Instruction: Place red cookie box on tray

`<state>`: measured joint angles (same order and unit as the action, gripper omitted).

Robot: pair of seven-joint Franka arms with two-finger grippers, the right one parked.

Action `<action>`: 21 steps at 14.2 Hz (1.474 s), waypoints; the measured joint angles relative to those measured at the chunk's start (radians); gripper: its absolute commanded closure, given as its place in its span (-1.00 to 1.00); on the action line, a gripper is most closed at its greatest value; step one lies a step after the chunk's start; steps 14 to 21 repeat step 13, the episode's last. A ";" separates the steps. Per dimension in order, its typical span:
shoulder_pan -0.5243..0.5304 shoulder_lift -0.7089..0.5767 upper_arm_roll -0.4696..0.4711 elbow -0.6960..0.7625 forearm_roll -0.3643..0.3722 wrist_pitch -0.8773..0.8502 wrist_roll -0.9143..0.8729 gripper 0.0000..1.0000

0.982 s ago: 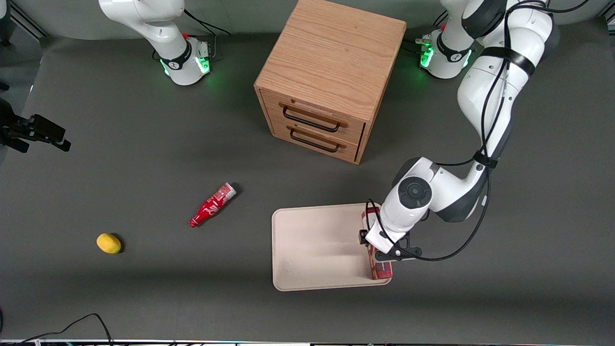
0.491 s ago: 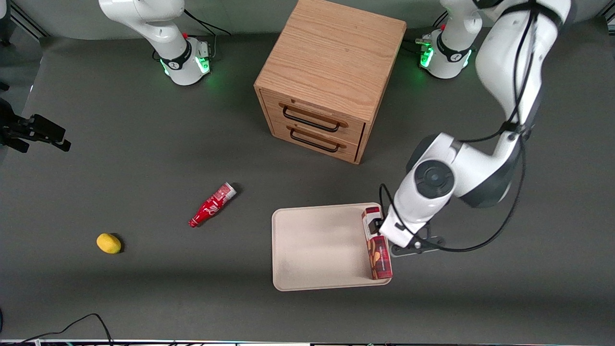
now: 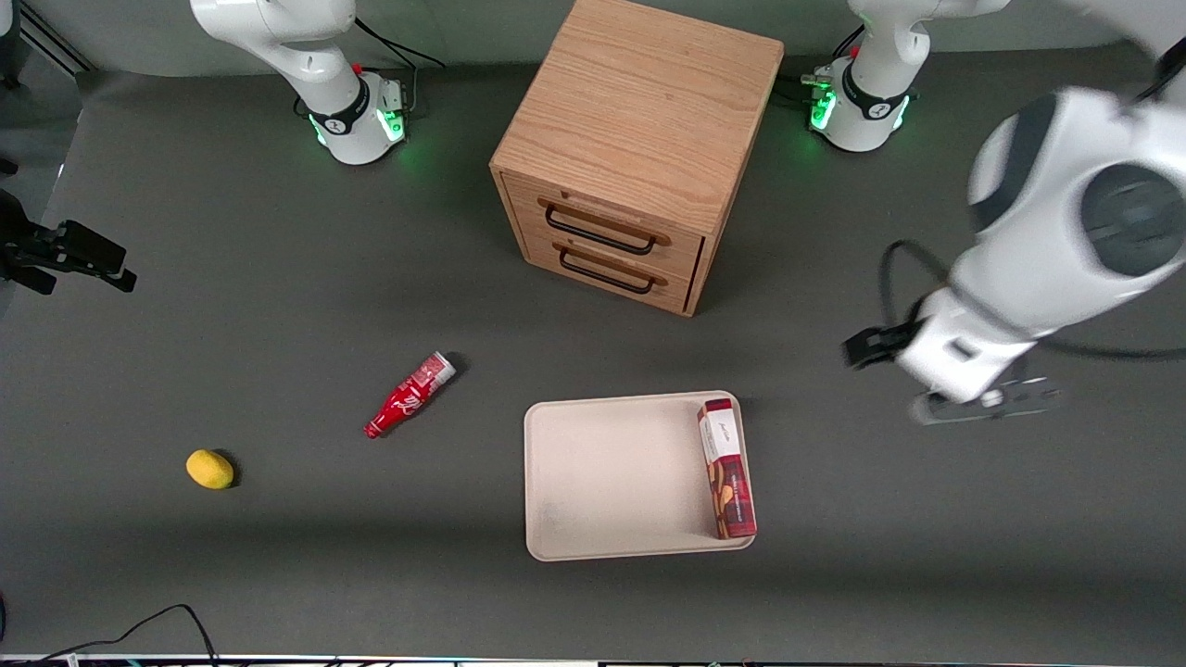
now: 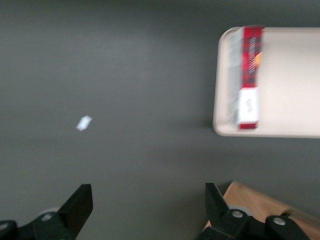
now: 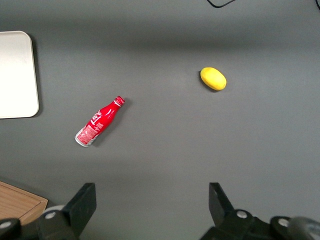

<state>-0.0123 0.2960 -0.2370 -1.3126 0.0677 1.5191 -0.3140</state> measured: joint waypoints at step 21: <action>0.007 -0.456 0.277 -0.378 -0.083 -0.105 0.410 -1.00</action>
